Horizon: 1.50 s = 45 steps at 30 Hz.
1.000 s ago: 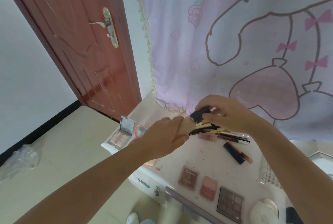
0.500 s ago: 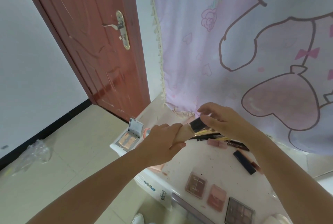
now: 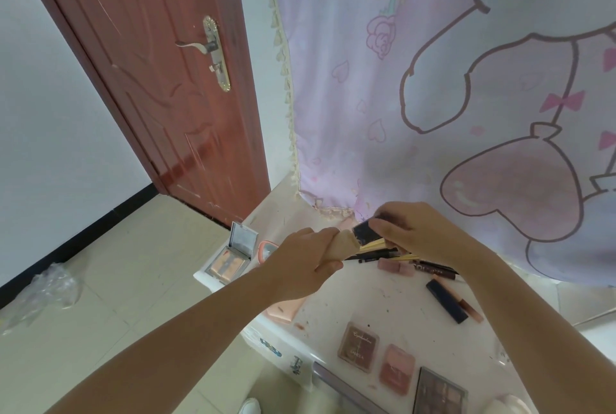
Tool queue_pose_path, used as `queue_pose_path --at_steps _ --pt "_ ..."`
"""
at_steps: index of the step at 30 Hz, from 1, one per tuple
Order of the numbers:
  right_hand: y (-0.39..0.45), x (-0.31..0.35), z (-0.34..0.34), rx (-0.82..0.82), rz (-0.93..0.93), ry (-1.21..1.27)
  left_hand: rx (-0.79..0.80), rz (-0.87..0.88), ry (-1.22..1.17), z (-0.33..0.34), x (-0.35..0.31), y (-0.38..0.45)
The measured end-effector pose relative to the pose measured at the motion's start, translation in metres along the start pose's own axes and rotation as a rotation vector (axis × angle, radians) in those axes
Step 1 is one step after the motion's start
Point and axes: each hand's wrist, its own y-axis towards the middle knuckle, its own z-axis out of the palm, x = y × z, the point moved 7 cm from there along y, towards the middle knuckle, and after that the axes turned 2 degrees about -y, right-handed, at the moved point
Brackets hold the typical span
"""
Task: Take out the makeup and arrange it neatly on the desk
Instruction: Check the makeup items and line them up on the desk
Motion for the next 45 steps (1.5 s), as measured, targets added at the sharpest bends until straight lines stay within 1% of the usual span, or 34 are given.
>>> queue_pose_path --at_steps 3,6,9,11,12,15,17,18,20,22,26,29,30,32,33,35,37,40,42,45 --pt "-0.005 0.003 0.0 0.02 -0.097 0.08 0.006 0.004 0.009 0.004 0.002 0.001" --pt "-0.003 -0.001 0.002 0.054 -0.048 0.157 0.003 -0.005 0.007 0.006 0.005 0.0" --pt "0.004 -0.006 0.005 0.038 0.029 0.063 0.007 -0.001 0.029 0.007 0.004 0.0" --pt "0.006 -0.003 0.004 0.022 -0.002 -0.023 0.007 -0.008 0.03 0.006 0.003 -0.001" --pt "0.006 0.0 0.003 0.016 -0.031 -0.024 0.008 -0.015 0.026 0.006 0.004 -0.002" --pt "0.005 0.004 0.002 0.015 -0.125 0.114 0.019 -0.054 -0.003 0.007 0.01 -0.002" --pt "0.005 0.003 0.008 0.073 -0.095 0.213 0.037 -0.073 -0.012 0.009 0.013 -0.002" --pt "0.006 0.0 0.012 0.088 -0.06 0.206 0.045 -0.077 -0.014 0.011 0.013 -0.002" --pt "0.008 -0.006 0.014 0.062 -0.013 0.094 0.063 -0.084 -0.019 0.014 0.015 -0.001" --pt "0.009 -0.008 0.012 0.015 -0.025 0.021 0.096 -0.101 -0.029 0.018 0.016 -0.001" --pt "0.006 -0.012 0.023 0.071 -0.078 0.133 0.166 -0.144 -0.105 0.03 0.017 0.002" --pt "0.006 -0.017 0.043 0.126 -0.13 0.093 0.223 -0.197 -0.144 0.048 0.023 0.002" --pt "0.006 -0.021 0.05 0.144 -0.126 0.118 0.235 -0.212 -0.176 0.057 0.027 0.001" --pt "0.005 -0.032 0.06 0.168 -0.077 0.269 0.24 -0.248 -0.269 0.074 0.037 0.0" --pt "0.003 -0.04 0.065 0.161 -0.03 0.344 0.235 -0.26 -0.313 0.082 0.042 0.0" --pt "-0.003 -0.062 0.081 0.12 0.115 0.369 0.216 -0.285 -0.387 0.097 0.053 0.0" --pt "-0.014 -0.087 0.107 0.107 0.239 0.248 0.209 -0.32 -0.468 0.112 0.063 -0.002" --pt "-0.036 -0.111 0.158 0.212 0.313 0.014 0.228 -0.378 -0.54 0.134 0.079 -0.002" --pt "-0.047 -0.118 0.182 0.255 0.334 -0.13 0.236 -0.398 -0.527 0.143 0.087 0.0" --pt "-0.055 -0.114 0.195 0.241 0.32 -0.284 0.268 -0.408 -0.513 0.148 0.094 0.006"
